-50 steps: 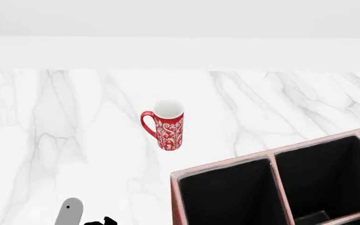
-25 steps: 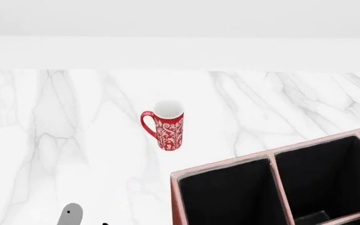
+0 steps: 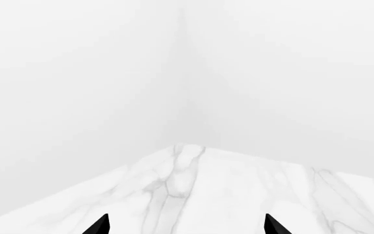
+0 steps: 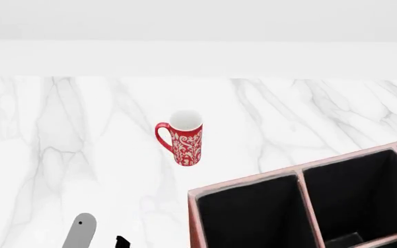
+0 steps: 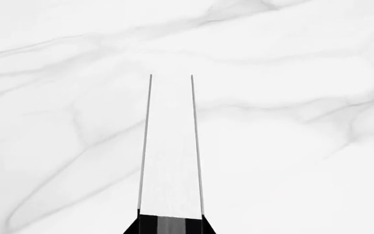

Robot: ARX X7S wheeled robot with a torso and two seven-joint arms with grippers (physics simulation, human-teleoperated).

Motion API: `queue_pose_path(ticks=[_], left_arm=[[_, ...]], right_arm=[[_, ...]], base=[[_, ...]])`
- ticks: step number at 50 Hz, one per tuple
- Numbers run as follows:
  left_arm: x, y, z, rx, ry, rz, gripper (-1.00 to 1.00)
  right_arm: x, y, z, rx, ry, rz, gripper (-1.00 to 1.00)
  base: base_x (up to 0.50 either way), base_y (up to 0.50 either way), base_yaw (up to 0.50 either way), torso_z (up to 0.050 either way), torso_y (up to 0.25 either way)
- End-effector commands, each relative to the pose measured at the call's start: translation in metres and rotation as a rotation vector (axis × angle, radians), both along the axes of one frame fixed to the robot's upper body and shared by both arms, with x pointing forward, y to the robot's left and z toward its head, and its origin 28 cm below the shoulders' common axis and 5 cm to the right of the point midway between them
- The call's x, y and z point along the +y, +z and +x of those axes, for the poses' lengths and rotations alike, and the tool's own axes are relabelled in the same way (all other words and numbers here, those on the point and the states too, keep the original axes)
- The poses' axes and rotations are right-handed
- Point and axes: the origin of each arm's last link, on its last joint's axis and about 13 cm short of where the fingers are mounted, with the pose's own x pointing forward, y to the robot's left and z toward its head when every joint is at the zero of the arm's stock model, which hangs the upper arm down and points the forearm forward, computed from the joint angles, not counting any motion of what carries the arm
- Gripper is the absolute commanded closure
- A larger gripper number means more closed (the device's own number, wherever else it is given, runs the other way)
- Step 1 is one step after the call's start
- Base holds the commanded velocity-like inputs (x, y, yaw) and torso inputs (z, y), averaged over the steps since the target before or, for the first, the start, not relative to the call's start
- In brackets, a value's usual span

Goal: Pick up the book and place it in the right compartment of the caddy.

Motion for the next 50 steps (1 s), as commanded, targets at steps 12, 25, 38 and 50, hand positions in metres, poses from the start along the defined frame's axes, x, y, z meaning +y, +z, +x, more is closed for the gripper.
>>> queue_pose_path(ticks=[12, 25, 38, 50], left_arm=[[0.003, -0.001, -0.003, -0.003, 0.012, 0.011, -1.0], [0.003, -0.001, -0.005, -0.005, 0.017, 0.009, -1.0], [0.004, 0.001, -0.006, -0.008, 0.02, 0.012, -1.0], [0.004, 0.001, -0.007, -0.011, 0.02, 0.011, -1.0]], right_arm=[[-0.003, 0.053, 0.011, -0.134, -0.243, 0.153, 1.0], [-0.012, 0.094, 0.022, -0.158, -0.407, 0.192, 1.0], [-0.021, 0.134, 0.015, -0.162, -0.5, 0.191, 1.0], [-0.035, 0.181, 0.019, -0.182, -0.668, 0.272, 1.0]], base=[[0.0, 0.0, 0.0, 0.0, 0.001], [0.0, 0.0, 0.0, 0.0, 0.001], [0.0, 0.0, 0.0, 0.0, 0.001], [0.0, 0.0, 0.0, 0.0, 0.002]])
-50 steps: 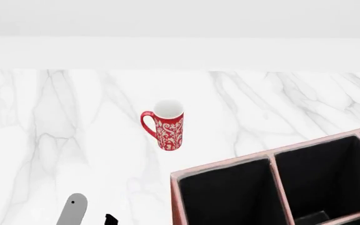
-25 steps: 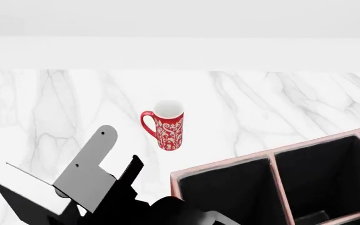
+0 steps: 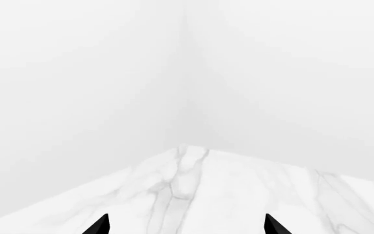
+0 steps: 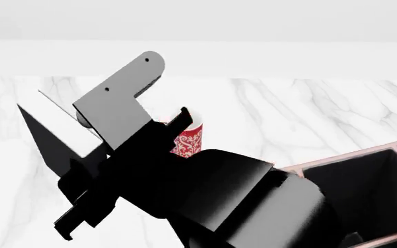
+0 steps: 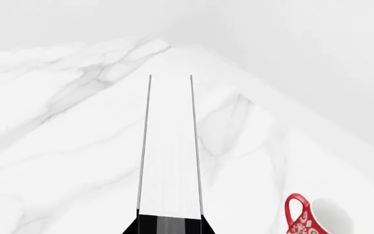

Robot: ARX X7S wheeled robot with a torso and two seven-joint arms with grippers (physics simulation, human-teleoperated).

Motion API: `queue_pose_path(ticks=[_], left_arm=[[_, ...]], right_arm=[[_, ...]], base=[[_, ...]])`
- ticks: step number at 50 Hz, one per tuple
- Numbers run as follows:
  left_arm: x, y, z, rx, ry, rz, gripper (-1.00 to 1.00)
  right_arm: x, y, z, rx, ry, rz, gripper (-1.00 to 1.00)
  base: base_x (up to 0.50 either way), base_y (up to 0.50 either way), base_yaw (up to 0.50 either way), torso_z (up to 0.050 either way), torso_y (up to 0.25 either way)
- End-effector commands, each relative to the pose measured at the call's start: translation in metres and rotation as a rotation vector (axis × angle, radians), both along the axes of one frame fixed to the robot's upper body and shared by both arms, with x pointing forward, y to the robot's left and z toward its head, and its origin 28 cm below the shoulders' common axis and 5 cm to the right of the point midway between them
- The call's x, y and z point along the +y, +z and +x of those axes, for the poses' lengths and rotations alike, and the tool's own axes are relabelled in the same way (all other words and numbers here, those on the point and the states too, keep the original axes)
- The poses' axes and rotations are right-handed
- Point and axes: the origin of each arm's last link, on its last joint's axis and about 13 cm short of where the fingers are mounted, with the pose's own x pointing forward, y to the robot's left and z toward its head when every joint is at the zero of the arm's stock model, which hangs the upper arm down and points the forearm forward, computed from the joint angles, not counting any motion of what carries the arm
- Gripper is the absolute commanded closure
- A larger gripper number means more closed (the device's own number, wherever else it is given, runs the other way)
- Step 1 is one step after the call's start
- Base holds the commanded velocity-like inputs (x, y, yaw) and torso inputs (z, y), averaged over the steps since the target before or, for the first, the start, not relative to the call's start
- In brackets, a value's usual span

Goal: Pick up the book and place it in the right compartment of the caddy.

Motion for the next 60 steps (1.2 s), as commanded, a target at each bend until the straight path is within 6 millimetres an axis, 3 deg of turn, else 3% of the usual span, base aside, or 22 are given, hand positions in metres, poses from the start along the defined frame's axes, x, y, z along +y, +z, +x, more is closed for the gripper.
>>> queue_pose_path(ticks=[1, 11, 27, 40, 60], left_arm=[[0.002, -0.001, -0.001, 0.0, 0.007, 0.013, -1.0], [0.002, -0.002, -0.001, 0.003, 0.006, 0.01, -1.0], [0.003, -0.003, 0.0, 0.001, 0.003, 0.009, -1.0], [0.003, 0.0, 0.001, -0.005, -0.001, 0.012, -1.0], [0.004, -0.002, -0.002, -0.008, 0.001, 0.008, -1.0]], right_arm=[[-0.016, 0.048, 0.005, -0.064, -0.162, 0.104, 1.0], [-0.046, 0.069, 0.024, -0.096, -0.458, 0.172, 1.0], [-0.102, 0.087, 0.019, -0.114, -0.798, 0.14, 1.0], [-0.146, 0.079, -0.004, -0.124, -1.005, 0.116, 1.0], [-0.188, 0.062, -0.031, -0.097, -1.2, 0.099, 1.0]], base=[[0.0, 0.0, 0.0, 0.0, 0.0], [0.0, 0.0, 0.0, 0.0, 0.001], [0.0, 0.0, 0.0, 0.0, 0.001], [0.0, 0.0, 0.0, 0.0, 0.002], [0.0, 0.0, 0.0, 0.0, 0.001]])
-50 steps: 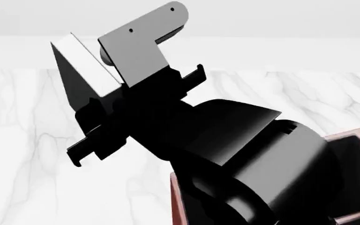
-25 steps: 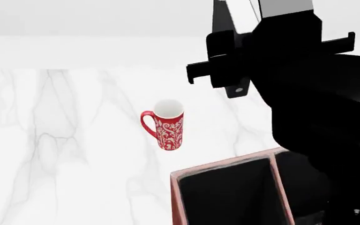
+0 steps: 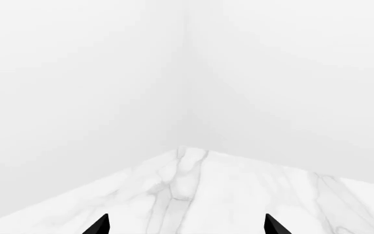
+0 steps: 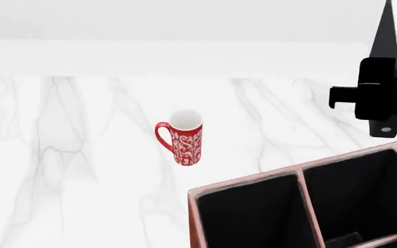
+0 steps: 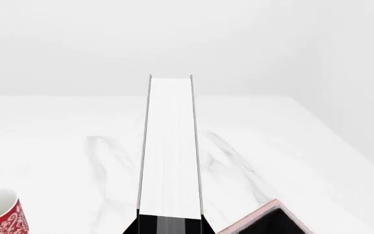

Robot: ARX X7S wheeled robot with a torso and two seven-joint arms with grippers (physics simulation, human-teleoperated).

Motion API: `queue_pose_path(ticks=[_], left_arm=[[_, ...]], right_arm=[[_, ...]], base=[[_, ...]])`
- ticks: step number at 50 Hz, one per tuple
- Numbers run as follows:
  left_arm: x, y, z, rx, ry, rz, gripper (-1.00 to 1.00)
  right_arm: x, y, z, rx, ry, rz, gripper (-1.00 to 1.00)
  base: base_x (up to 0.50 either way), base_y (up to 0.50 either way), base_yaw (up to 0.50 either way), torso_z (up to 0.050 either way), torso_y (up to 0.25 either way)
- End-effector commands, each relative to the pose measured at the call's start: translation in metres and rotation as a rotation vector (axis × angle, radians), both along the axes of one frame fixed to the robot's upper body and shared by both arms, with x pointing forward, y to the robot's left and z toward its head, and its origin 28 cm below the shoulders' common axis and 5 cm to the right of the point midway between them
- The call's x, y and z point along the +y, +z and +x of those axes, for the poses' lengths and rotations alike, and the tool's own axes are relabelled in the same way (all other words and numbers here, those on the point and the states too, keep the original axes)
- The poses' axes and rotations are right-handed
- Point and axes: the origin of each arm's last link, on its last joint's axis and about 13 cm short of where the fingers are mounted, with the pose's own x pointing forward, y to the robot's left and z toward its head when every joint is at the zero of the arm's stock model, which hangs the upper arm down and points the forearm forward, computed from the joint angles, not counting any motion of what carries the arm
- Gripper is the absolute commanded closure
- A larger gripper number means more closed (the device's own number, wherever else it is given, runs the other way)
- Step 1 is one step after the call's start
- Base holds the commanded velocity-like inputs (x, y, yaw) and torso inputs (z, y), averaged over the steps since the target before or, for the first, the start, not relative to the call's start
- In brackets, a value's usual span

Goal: Pick up the book and place it in the right compartment of the caddy.

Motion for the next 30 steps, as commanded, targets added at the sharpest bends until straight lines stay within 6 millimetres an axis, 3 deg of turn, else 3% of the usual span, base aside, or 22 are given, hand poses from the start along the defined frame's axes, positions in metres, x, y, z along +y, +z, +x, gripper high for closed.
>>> queue_pose_path(ticks=[1, 12, 30], left_arm=[[0.002, -0.003, -0.001, 0.001, 0.005, 0.008, -1.0], [0.003, -0.003, -0.001, -0.002, 0.006, 0.006, -1.0], [0.003, -0.003, -0.002, -0.003, 0.007, 0.005, -1.0]], right_arm=[[-0.026, -0.004, -0.016, -0.009, -0.137, 0.017, 1.0], [-0.041, -0.011, -0.024, 0.023, -0.279, 0.046, 1.0], [-0.062, 0.016, -0.015, 0.011, -0.439, 0.066, 1.0]], base=[[0.0, 0.0, 0.0, 0.0, 0.01], [0.0, 0.0, 0.0, 0.0, 0.001], [0.0, 0.0, 0.0, 0.001, 0.002]])
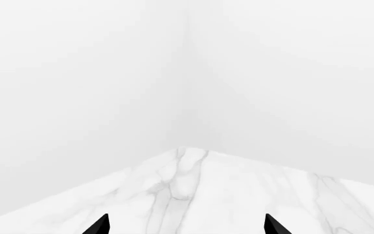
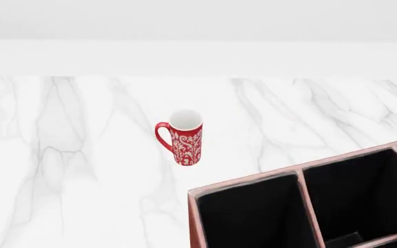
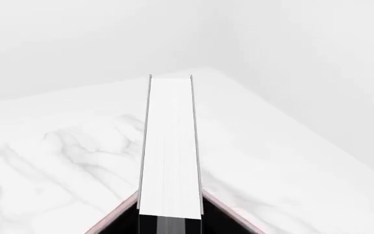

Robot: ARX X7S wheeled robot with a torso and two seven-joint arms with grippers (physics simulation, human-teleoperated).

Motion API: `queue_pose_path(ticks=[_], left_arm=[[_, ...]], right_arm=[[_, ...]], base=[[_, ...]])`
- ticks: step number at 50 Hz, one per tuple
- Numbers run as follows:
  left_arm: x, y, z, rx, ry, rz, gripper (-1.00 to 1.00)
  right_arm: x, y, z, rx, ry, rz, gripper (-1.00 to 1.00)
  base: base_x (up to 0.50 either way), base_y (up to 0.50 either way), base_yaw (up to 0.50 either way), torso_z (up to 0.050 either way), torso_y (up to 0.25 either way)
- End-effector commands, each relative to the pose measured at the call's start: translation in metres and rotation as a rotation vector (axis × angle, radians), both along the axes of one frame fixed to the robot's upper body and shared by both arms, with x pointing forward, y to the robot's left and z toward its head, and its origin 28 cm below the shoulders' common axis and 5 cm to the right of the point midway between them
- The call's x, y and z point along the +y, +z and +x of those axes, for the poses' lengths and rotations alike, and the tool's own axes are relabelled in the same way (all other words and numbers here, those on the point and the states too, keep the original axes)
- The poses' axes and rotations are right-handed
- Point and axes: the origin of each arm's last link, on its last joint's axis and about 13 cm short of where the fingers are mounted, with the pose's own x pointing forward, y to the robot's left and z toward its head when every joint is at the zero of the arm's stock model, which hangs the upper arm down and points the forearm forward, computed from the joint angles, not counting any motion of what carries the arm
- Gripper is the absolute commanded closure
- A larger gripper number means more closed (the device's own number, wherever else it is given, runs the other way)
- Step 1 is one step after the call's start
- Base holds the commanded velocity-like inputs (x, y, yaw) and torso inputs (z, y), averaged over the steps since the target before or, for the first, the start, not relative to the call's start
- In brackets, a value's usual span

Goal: Pick up the book and place it in the right compartment of the caddy.

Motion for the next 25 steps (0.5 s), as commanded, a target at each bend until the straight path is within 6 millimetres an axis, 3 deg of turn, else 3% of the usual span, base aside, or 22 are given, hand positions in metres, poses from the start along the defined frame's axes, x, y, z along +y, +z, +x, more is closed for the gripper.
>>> queue_pose_path(ticks=[1, 25], left_arm=[[0.002, -0.001, -0.001, 0.004, 0.008, 0.012, -1.0], [0.002, -0.004, 0.0, 0.007, 0.004, 0.007, -1.0]], right_arm=[[-0.015, 0.016, 0.004, -0.029, -0.1, 0.024, 1.0], [-0.019, 0.007, 0.006, 0.009, -0.142, 0.106, 1.0]], base=[[0.0, 0.0, 0.0, 0.0, 0.0], [0.0, 0.0, 0.0, 0.0, 0.002]])
